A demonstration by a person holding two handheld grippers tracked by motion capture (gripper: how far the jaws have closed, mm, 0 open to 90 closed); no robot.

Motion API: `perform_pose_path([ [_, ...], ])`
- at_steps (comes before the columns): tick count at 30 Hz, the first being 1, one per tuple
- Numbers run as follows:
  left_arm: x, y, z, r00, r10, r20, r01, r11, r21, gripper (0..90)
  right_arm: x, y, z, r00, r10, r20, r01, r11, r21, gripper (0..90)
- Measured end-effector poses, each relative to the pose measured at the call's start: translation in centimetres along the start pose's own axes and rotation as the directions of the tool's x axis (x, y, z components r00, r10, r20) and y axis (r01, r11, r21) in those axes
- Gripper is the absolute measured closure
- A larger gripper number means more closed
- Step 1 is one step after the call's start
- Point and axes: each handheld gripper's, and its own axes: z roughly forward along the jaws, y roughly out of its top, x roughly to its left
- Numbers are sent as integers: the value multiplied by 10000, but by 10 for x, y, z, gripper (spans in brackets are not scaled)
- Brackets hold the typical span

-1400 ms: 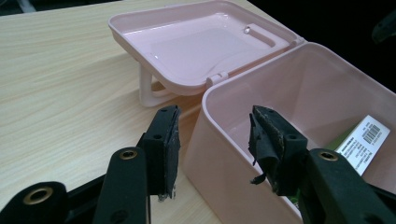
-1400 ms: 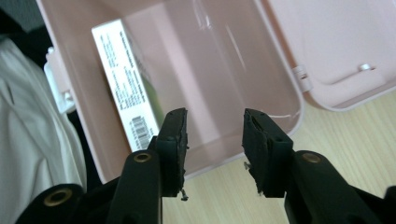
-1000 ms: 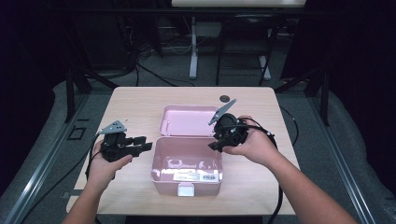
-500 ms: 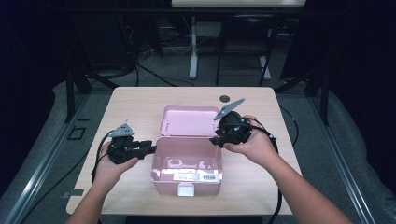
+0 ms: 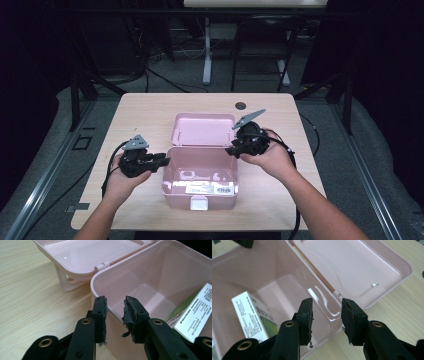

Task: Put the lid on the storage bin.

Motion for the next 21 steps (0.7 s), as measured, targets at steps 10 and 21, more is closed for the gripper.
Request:
perform_pose_path([
  [10, 0, -1, 0, 10000, -70, 6, 70, 9999, -103, 715, -18, -6, 10, 9959, 854, 299, -835, 9947, -596, 608],
  [21, 1, -1, 0, 9999, -87, 60, 88, 9999, -86, 715, -37, 1, 18, 9844, 1617, 695, -1546, 9831, -980, 616],
])
